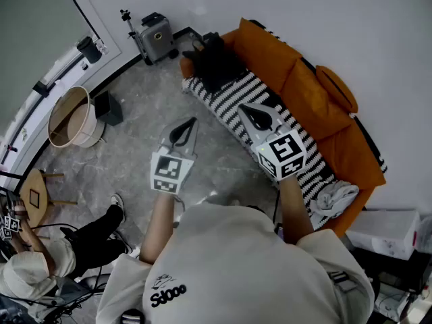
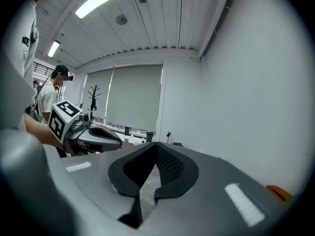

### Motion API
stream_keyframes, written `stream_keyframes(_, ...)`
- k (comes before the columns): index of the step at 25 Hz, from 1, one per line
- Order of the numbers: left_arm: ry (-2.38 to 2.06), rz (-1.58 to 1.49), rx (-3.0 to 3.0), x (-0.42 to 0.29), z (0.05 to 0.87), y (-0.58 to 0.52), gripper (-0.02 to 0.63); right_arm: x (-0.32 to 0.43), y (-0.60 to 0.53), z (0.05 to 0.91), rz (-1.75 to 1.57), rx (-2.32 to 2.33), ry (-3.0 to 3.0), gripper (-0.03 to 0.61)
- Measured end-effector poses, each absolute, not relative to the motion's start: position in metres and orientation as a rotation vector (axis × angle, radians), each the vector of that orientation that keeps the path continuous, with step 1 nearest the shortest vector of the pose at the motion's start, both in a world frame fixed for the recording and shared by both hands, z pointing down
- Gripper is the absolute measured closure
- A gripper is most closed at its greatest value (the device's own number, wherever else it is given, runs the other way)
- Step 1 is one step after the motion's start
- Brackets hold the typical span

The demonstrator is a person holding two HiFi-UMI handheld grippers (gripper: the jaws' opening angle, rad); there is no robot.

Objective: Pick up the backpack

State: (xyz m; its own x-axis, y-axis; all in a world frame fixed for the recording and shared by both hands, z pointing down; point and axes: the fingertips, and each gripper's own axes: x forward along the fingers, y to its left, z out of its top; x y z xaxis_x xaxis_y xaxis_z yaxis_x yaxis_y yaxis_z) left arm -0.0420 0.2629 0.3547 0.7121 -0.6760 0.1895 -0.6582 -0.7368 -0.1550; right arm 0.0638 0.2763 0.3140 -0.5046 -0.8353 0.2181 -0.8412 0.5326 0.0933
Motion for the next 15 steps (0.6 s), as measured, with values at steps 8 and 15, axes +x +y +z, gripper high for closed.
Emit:
stream_keyframes(8,1.17,-0.354,-2.827,-0.026,0.358,0.256,0.603,0.103,0.271,0.317,0.159,1.501,-2.564,0.577)
stream_keyframes(15,1.297,-0.399,-2.807,-0.018,0.373,0.263,0.603,0.136,0.275,0.321,0.142,1.536,-2.576,0.576)
